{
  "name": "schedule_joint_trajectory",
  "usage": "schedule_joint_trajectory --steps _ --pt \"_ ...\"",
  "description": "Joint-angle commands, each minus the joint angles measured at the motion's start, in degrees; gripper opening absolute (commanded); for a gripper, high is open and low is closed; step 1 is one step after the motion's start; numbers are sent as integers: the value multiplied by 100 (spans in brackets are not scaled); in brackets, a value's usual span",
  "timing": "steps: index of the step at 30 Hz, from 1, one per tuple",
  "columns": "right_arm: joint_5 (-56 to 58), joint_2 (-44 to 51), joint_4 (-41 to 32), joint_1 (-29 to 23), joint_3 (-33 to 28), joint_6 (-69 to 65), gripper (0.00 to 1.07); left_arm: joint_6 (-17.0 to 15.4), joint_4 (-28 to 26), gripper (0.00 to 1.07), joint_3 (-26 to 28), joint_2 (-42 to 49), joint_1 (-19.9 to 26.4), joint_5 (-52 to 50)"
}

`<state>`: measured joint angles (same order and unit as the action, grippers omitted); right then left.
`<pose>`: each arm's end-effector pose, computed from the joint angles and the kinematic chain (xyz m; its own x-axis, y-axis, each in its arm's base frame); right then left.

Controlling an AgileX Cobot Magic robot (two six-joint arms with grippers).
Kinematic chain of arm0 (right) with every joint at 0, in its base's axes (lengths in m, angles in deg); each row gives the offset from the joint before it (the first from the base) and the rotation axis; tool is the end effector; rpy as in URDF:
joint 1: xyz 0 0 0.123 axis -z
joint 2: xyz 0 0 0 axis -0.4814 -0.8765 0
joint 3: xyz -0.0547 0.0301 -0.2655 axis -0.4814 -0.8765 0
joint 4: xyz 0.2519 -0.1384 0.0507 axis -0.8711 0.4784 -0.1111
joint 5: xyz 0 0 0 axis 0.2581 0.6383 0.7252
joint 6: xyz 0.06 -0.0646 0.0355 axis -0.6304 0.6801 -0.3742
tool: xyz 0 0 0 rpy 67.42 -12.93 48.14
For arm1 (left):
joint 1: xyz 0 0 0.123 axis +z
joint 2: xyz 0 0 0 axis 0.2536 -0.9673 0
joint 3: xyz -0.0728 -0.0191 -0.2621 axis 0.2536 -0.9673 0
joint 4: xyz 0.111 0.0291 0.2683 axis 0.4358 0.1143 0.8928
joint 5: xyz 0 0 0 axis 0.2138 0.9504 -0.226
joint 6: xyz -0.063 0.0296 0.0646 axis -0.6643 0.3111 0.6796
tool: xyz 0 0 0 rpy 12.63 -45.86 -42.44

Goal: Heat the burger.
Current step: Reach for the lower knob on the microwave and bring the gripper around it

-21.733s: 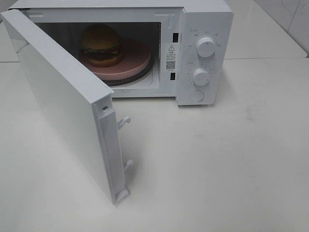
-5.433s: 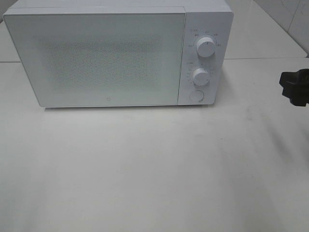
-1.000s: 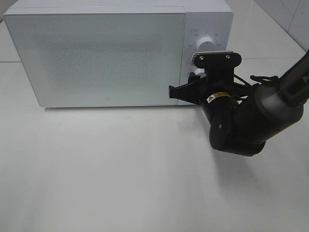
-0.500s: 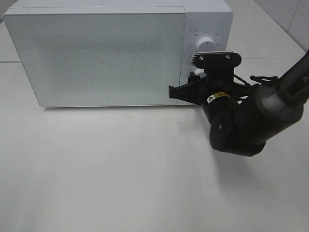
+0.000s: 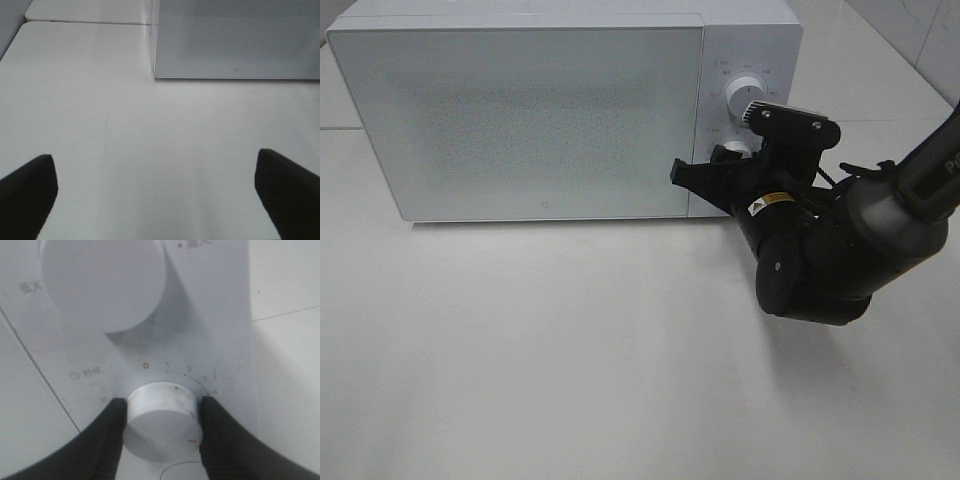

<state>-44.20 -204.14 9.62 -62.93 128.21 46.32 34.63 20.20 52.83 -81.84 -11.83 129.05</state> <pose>0.3301 0.1596 0.0641 -0.0902 0.3168 -0.9442 0.0323 0.9485 0.3151 0.0460 -0.0118 0.2993 -0.4244 -0.0270 -0.9051 0.0824 0.9943 -0.0683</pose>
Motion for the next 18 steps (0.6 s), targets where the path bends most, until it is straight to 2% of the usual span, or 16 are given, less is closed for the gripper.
schedule_joint_trajectory --steps 1,3,5,8,11,18 --pt "-344 34 607 46 149 -1003 0 -29 -46 100 -11 143 0 -57" --pt "-344 34 670 46 149 -1203 0 -29 -46 100 -11 143 0 -57" --pt "-430 34 917 46 149 -2114 0 -29 -46 100 -11 143 0 -57" --pt "-584 34 1140 57 143 -2756 0 -29 -46 100 -11 143 0 -57" --pt "-630 34 1203 57 138 -2962 0 -29 -46 100 -11 143 0 -57" --pt "-997 34 1312 57 143 -4406 0 -29 -46 100 -11 143 0 -57"
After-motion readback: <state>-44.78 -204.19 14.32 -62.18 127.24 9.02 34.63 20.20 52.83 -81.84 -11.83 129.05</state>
